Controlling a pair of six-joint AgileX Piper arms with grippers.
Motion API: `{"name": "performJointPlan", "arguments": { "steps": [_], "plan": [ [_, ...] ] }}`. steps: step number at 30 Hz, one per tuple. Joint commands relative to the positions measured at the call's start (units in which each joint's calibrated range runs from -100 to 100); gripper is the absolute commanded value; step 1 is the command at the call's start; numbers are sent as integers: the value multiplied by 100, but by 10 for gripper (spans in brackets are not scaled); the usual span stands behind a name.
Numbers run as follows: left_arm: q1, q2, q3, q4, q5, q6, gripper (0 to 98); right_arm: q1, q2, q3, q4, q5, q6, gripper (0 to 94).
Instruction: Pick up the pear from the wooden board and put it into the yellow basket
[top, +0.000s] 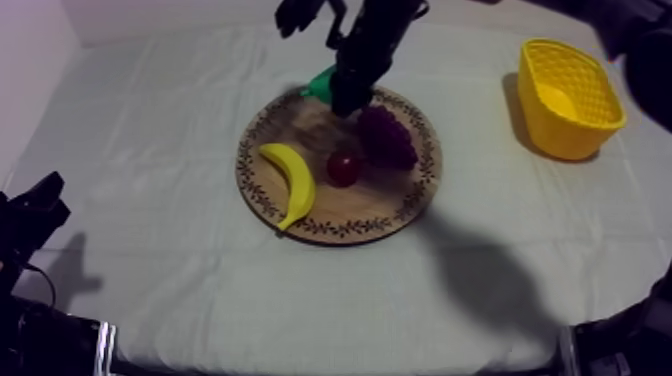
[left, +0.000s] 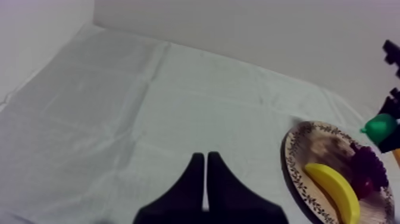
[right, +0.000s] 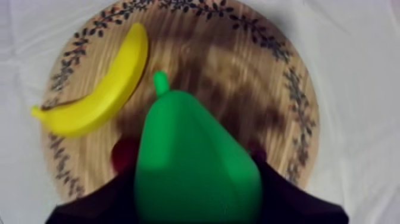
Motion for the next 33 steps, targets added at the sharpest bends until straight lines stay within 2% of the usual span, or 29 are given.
{"name": "performJointPlan", "arguments": {
  "steps": [1, 10, 20, 30, 33],
  "plan": [
    [-1, 0, 5, 2, -1, 2, 1, 21, -969, 766, -13, -31, -86, 378],
    [-1, 0, 5, 2, -1, 2, 1, 471, -2529, 1852, -24, -162, -420, 393],
    [-1, 0, 5, 2, -1, 2, 1, 1453, -3481, 2299, 97, 7, -804, 421],
    [-1, 0, 5, 2, -1, 2, 1, 2398, -3659, 3183, 49, -728, -944, 439],
    [-1, 0, 5, 2, -1, 2, 1, 2567, -3490, 3365, 118, -998, -1054, 445]
  ]
}}
